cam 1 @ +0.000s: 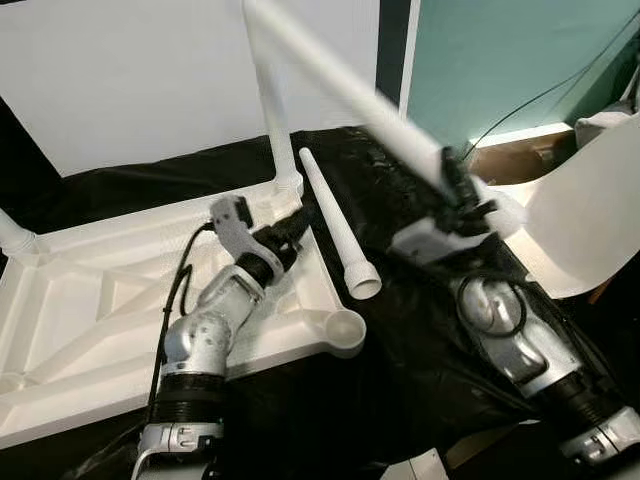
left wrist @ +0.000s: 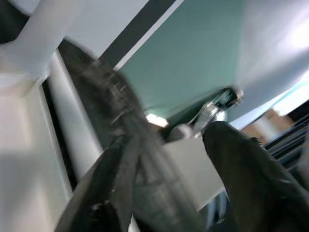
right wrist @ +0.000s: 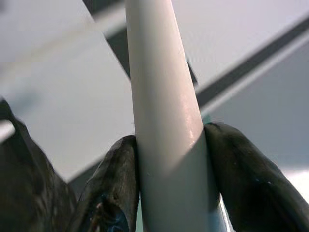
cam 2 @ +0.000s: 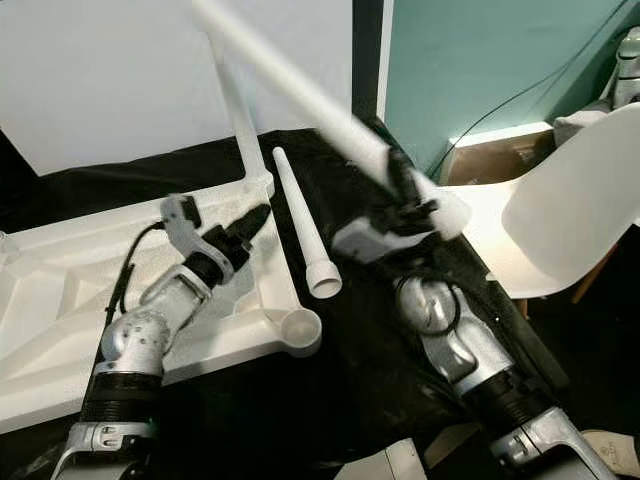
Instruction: Building children table
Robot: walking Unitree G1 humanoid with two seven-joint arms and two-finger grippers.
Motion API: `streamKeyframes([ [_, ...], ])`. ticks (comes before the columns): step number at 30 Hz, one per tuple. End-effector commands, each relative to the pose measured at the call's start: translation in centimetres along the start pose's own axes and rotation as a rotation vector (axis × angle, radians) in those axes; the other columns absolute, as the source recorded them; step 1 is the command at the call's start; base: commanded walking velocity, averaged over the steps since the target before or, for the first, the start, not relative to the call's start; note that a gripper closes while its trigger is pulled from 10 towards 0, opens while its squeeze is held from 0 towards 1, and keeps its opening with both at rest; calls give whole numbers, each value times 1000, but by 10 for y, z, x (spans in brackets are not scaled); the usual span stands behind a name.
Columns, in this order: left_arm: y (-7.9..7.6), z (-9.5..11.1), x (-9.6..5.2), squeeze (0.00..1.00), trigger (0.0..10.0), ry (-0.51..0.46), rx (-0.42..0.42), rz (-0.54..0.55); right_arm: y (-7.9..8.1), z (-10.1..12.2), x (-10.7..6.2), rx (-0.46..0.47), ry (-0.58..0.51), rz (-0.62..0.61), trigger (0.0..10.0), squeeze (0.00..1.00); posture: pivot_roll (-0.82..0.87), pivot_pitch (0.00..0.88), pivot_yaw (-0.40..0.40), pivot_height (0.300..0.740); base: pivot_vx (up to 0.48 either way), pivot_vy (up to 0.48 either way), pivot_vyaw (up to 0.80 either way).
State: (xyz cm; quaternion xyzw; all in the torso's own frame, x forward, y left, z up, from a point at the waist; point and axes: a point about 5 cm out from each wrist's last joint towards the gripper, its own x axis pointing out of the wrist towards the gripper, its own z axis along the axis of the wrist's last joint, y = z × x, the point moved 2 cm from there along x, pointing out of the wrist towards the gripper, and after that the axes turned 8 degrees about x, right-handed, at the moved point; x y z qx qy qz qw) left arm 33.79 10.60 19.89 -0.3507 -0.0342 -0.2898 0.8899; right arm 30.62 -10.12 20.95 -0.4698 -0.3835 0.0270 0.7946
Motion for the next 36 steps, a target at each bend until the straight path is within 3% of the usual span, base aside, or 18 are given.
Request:
streamKeyframes([
  [1, -29, 12, -7, 988, 10000, -84, -33, -397, -5, 6, 0, -12, -49, -32, 10000, 0, -117, 0, 86, 740, 0, 0, 0],
  [6, -31, 18, -8, 961, 10000, -115, -83, -412, -2, 1, -3, -24, -50, -23, 10000, 0, -112, 0, 82, 740, 0, 0, 0],
  [7, -30, 24, -9, 847, 10000, -148, -122, -412, 2, -2, -6, -27, -41, -7, 10000, 0, -111, 0, 82, 740, 0, 0, 0],
  [8, -30, 29, -10, 533, 10000, -171, -150, -413, 5, -5, -8, -30, -36, 3, 10000, 0, -110, 0, 81, 740, 0, 0, 0],
  [9, -30, 29, -10, 533, 10000, -171, -150, -413, 5, -5, -8, -30, -36, 3, 10000, 0, -110, 0, 81, 740, 0, 0, 0],
  [10, -29, 34, -11, 8, 10000, -203, -169, -420, 7, -7, -10, -28, -25, 9, 10000, 0, -109, 0, 81, 740, 0, 0, 0],
  [15, -27, 45, -14, 0, 10000, -262, -190, -422, 14, -9, -13, -15, -11, 34, 10000, 0, -100, 0, 79, 740, 0, 0, 0],
  [26, -24, 46, -12, 0, 10000, -248, -199, -386, 39, -10, -22, 16, -58, 195, 10000, 0, -97, 0, 77, 740, 0, 0, 0],
  [36, -21, 48, -8, 0, 10000, -245, -189, -366, 44, -10, -27, 4, -98, 238, 10000, 0, -96, 0, 73, 740, 0, 0, 0],
])
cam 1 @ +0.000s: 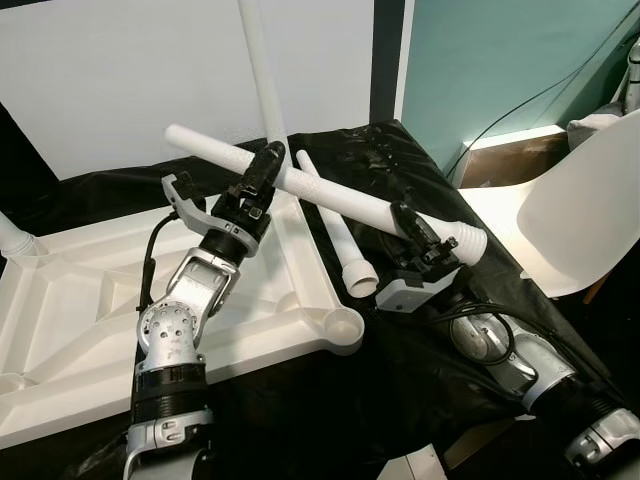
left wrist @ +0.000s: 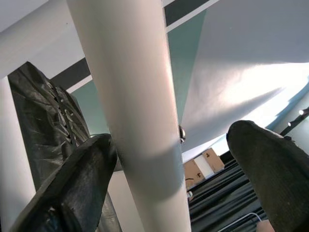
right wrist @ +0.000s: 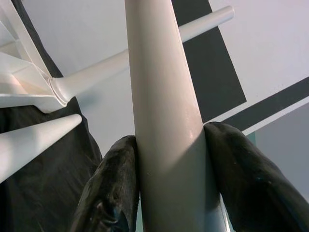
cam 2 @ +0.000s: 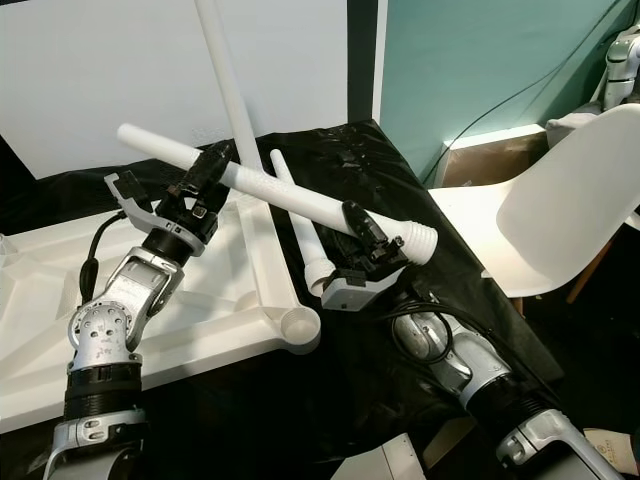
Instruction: Building children table
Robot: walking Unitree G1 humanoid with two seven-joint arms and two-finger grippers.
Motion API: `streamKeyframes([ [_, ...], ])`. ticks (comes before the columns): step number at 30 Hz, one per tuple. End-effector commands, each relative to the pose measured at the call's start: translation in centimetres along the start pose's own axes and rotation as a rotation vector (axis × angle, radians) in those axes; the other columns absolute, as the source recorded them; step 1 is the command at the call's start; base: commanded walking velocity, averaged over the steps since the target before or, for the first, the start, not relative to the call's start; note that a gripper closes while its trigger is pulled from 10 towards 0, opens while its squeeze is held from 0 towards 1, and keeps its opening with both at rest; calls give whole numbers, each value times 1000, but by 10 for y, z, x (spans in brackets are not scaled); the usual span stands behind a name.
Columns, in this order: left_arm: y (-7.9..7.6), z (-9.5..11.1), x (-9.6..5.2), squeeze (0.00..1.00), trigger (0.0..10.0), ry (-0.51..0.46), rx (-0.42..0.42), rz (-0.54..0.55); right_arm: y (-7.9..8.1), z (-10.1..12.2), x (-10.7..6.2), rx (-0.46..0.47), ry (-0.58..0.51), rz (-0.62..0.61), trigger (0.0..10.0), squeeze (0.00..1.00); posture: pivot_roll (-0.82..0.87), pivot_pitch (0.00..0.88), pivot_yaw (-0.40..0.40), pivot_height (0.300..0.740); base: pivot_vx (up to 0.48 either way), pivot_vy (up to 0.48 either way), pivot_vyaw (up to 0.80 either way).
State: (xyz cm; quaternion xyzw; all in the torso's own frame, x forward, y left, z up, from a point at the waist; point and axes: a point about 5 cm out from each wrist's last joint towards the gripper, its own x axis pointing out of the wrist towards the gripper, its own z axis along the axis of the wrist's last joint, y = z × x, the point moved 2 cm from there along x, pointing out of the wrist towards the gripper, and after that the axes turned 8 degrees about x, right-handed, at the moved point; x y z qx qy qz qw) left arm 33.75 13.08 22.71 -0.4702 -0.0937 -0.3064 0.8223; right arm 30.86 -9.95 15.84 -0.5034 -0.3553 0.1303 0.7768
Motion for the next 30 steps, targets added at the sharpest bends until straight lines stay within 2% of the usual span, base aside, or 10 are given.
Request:
streamKeyframes([
  [1, -19, 6, 3, 0, 10000, -40, 28, -259, 4, 6, 1, -8, -46, 24, 10000, 0, -98, 0, 73, 740, 0, 0, 0],
  [12, -17, 3, 9, 0, 10000, -39, 75, -225, -1, 10, 4, 17, -79, -7, 10000, 0, -97, 0, 66, 740, 0, 0, 0],
  [13, -17, 3, 9, 0, 7137, -45, 90, -226, 1, 11, 4, 21, -88, 2, 10000, 0, -97, 0, 66, 740, 0, 0, 0],
  [14, -17, 3, 9, 0, 7137, -45, 90, -226, 1, 11, 4, 21, -88, 2, 10000, 0, -97, 0, 66, 740, 0, 0, 0],
  [15, -19, 2, 8, 0, 0, -48, 102, -238, 2, 12, 3, 25, -94, 8, 10000, 0, -92, 0, 50, 740, 0, 0, 0],
  [22, -24, 2, 4, 0, 0, -70, 105, -277, 3, 15, 6, 32, -105, 7, 10000, 0, -92, 0, 49, 740, 0, 0, 0],
  [28, -26, 0, 2, 0, 0, -71, 111, -287, 6, 13, 5, 61, -63, 21, 10000, 8, -89, 0, 56, 740, 0, 0, 0],
  [29, -26, 1, 1, 0, 0, -76, 113, -284, 6, 12, 6, 92, -41, 26, 10000, 749, -86, 0, 55, 740, 0, 0, 0],
  [30, -26, 1, 1, 0, 0, -76, 113, -284, 6, 12, 6, 92, -41, 26, 10000, 749, -86, 0, 55, 740, 0, 0, 0],
])
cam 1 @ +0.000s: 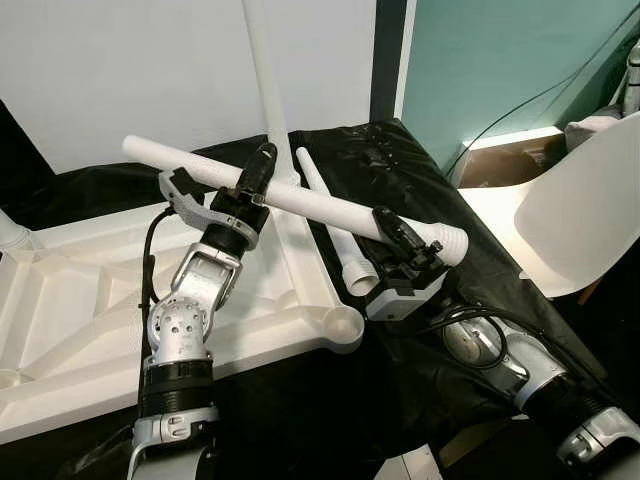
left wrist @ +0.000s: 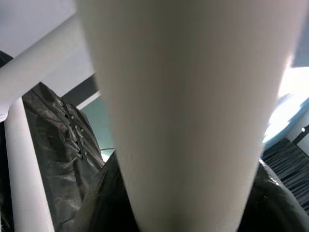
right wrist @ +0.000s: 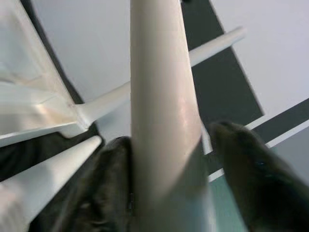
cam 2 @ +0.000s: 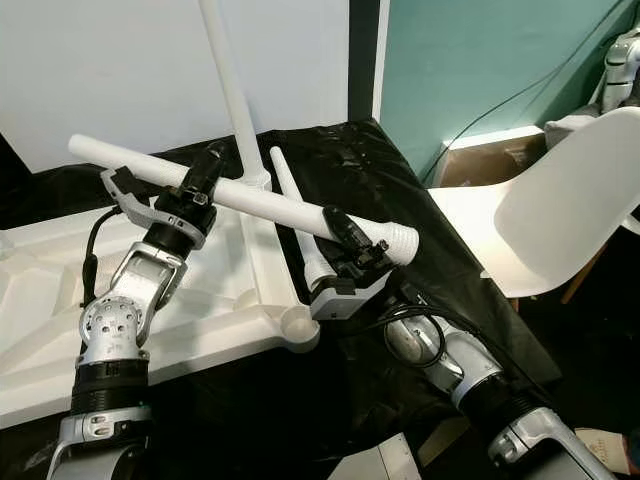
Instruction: Building children table
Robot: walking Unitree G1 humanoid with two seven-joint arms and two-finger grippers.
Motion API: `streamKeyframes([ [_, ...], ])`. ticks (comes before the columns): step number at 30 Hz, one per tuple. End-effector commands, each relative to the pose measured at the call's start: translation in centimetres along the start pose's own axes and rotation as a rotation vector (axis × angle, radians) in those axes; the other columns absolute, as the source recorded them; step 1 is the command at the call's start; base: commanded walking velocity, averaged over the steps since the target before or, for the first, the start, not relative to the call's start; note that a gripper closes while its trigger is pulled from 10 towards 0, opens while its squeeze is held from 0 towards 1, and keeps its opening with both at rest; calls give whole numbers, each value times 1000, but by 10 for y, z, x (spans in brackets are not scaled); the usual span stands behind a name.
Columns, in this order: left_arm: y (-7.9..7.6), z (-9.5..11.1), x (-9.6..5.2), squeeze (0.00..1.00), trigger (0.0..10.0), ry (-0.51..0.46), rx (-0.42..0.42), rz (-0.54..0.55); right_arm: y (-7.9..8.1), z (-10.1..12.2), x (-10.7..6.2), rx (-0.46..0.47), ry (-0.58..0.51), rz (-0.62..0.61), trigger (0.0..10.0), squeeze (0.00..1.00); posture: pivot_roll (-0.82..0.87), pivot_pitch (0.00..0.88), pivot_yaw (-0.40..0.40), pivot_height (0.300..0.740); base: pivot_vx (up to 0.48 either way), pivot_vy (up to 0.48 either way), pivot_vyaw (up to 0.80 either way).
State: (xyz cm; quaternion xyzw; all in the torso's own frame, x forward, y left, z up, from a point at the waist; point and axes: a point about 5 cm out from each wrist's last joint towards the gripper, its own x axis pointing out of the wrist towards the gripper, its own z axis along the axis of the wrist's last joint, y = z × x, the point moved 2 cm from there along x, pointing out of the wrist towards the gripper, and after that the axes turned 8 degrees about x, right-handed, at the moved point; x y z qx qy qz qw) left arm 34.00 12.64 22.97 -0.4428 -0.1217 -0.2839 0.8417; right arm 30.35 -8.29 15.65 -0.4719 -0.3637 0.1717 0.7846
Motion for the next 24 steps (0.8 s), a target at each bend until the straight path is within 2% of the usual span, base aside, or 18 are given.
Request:
streamKeyframes([
  [1, -23, 6, -5, 0, 0, -45, 27, -296, -2, -5, 2, 65, 56, 9, 10000, 1000, -86, 0, 55, 740, 0, 0, 0],
  [2, -22, 5, -4, 0, 0, -44, 42, -285, -1, -1, 7, 127, 61, 49, 10000, 1000, -87, 0, 56, 740, 0, 0, 0],
  [3, -22, 5, -4, 0, 0, -44, 42, -285, -1, -1, 7, 127, 61, 49, 10000, 1000, -87, 0, 56, 740, 0, 0, 0],
  [4, -21, 3, -5, 0, 0, -37, 52, -280, -2, 0, 13, 197, 96, 72, 10000, 106, -91, 0, 58, 740, 0, 0, 0],
  [5, -20, 2, -5, 0, 0, -32, 58, -277, -2, 2, 17, 242, 116, 88, 10000, 106, -91, 0, 58, 740, 0, 0, 0],
  [6, -20, 2, -5, 0, 0, -32, 58, -277, -2, 2, 17, 242, 116, 88, 10000, 106, -91, 0, 58, 740, 0, 0, 0],
  [7, -19, -2, -6, 0, 0, -20, 65, -273, -5, 3, 23, 273, 133, 106, 10000, 0, -94, 0, 58, 740, 0, 0, 0],
  [9, -19, -2, -6, 0, 0, -20, 65, -273, -5, 3, 23, 273, 133, 106, 10000, 0, -94, 0, 58, 740, 0, 0, 0],
  [11, -21, -6, -6, 0, 0, -9, 66, -283, -14, -5, 36, 435, 240, 132, 10000, 0, -96, 0, 57, 740, 0, 0, 0],
  [12, -23, -6, -6, 0, 0, -9, 71, -290, -11, -7, 38, 533, 286, 222, 10000, 0, -98, 0, 56, 740, 0, 0, 0],
  [13, -23, -6, -6, 0, 0, -9, 71, -290, -11, -7, 38, 533, 286, 222, 10000, 0, -98, 0, 56, 740, 0, 0, 0],
  [15, -24, -5, -5, 0, 0, -13, 102, -301, -5, -7, 36, 618, 319, 361, 10000, 0, -99, 0, 55, 740, 0, 0, 0],
  [18, -24, -7, -4, 0, 0, -13, 113, -311, -1, -6, 33, 698, 354, 471, 10000, 0, -102, 0, 47, 740, 0, 0, 0],
  [20, -24, -7, -4, 0, 0, -13, 113, -311, -1, -6, 33, 698, 354, 471, 10000, 0, -102, 0, 47, 740, 0, 0, 0],
  [21, -26, -8, -3, 0, 0, -17, 109, -317, 5, -7, 27, 742, 380, 569, 9373, 0, -95, 0, 42, 740, 0, 0, 0],
  [24, -27, -8, -3, 0, 0, -19, 110, -318, 7, -7, 25, 753, 387, 599, 9373, 0, -95, 0, 42, 740, 0, 0, 0],
])
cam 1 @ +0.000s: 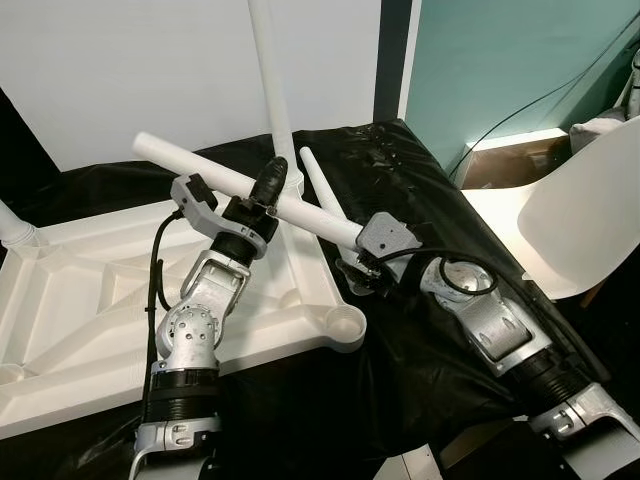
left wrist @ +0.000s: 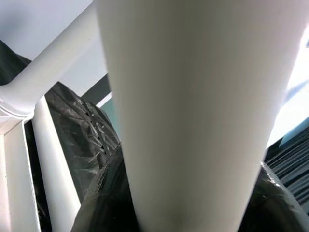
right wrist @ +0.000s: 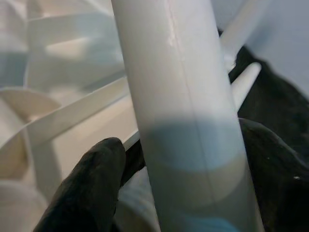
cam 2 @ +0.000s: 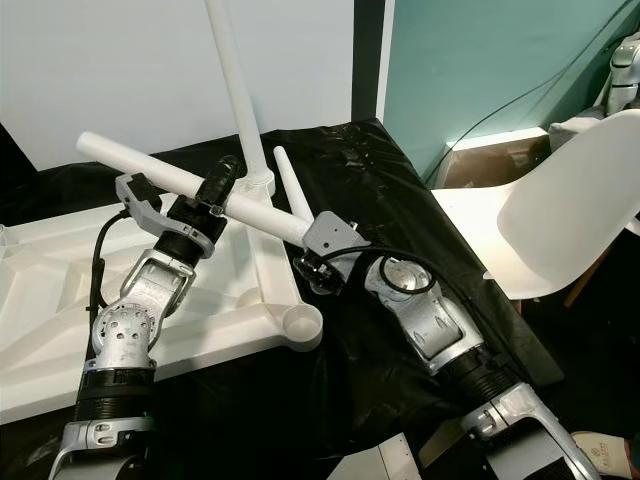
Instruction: Building children table
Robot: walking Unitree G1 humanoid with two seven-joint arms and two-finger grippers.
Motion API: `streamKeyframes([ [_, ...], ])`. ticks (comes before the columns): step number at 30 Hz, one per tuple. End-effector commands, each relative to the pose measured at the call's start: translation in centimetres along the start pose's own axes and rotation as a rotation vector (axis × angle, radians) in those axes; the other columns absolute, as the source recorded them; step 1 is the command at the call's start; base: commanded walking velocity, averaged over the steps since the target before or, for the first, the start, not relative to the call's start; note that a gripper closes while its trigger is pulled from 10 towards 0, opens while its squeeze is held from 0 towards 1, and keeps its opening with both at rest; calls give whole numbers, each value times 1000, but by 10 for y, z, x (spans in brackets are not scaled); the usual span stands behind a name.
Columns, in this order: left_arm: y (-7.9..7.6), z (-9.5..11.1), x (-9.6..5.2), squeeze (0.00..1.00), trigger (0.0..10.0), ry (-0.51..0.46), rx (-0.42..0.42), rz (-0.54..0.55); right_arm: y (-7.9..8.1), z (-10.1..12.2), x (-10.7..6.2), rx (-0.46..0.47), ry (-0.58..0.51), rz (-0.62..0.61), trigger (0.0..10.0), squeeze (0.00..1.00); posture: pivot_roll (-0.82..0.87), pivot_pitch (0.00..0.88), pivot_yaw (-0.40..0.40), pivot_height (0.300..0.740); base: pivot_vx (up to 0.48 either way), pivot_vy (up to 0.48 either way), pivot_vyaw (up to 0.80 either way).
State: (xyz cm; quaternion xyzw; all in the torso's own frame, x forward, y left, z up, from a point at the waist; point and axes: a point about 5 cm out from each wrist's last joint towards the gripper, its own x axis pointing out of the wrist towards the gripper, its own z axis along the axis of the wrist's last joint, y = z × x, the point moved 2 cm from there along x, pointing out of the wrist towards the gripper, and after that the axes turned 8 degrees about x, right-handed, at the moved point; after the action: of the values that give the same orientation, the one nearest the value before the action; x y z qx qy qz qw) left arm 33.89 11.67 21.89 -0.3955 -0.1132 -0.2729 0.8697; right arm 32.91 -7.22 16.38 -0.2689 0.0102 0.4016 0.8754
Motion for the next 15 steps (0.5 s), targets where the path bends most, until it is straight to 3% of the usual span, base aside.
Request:
streamKeyframes([
  [1, -29, 11, -2, 0, 0, -86, 20, -344, 4, -1, 1, 74, 26, 73, 0, 0, -90, 0, 40, 740, 0, 0, 0],
  [9, -27, 15, -2, 0, 0, -108, 33, -329, -5, 6, 2, 115, 32, 58, 0, 0, -88, 0, 39, 740, 0, 0, 0],
  [10, -24, 17, -1, 1000, 3098, -120, 29, -309, -12, 9, 2, 128, 28, 26, 0, 0, -87, 0, 39, 740, 0, 0, 0],
  [11, -22, 19, 0, 1000, 10000, -128, 30, -295, -20, 13, 3, 120, 17, -38, 0, 0, -88, 0, 39, 740, 0, 0, 0],
  [15, -20, 19, 2, 1000, 10000, -129, 44, -271, -26, 16, 4, 103, 10, -96, 0, 0, -88, 0, 39, 740, 0, 0, 0],
])
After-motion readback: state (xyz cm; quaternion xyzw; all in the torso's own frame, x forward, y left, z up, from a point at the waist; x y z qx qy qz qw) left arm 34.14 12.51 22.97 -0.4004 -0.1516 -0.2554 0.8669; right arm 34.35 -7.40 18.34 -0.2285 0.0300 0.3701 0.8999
